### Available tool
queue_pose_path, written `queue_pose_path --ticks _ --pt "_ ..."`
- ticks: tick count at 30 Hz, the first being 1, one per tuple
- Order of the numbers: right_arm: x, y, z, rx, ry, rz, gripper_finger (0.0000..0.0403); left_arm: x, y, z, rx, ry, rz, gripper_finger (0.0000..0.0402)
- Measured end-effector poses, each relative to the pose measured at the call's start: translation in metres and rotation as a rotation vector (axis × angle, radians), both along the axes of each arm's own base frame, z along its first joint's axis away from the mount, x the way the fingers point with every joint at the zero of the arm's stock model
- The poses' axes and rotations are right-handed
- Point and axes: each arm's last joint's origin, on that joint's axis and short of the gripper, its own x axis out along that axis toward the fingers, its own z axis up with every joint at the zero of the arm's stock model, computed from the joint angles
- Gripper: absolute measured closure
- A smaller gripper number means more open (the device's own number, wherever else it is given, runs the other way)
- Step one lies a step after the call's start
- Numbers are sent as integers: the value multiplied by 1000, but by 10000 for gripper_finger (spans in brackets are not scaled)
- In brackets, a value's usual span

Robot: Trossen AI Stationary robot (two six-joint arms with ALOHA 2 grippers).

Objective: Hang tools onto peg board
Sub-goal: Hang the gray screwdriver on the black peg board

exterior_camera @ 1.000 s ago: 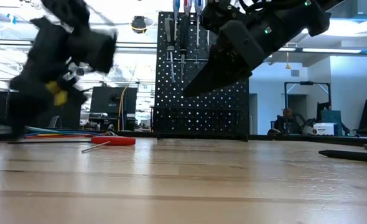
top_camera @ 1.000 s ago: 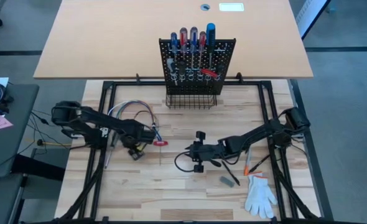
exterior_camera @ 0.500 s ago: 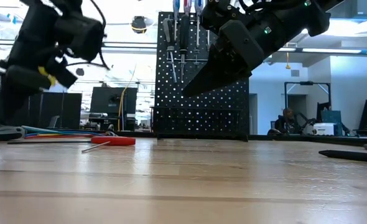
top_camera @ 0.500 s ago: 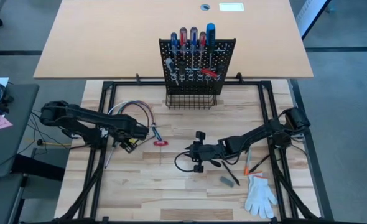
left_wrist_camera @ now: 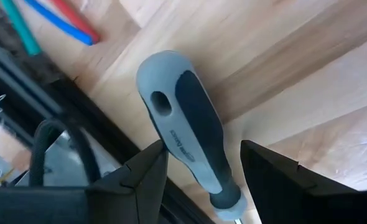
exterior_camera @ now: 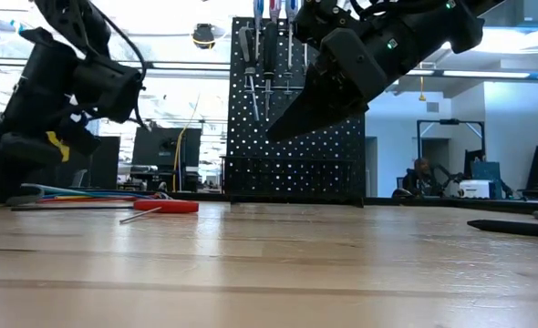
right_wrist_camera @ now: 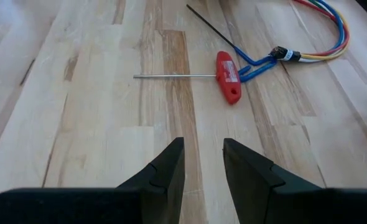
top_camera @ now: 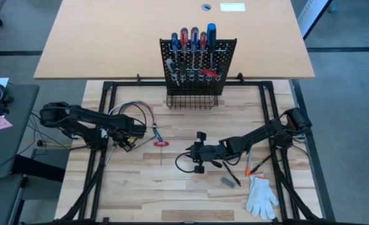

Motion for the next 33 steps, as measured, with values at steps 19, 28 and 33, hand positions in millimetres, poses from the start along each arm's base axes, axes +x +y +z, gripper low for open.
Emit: queue_pose_path --ticks 19,28,33 --pt "-1 2 0 -29 8 26 287 52 -4 18 -8 -480 -290 287" --pt "-21 -21 -2 89 -29 -96 232 67 -12 67 239 -921 -482 287" --pt "-31 -31 2 134 -212 -107 166 76 -19 98 390 -1193 -615 287"
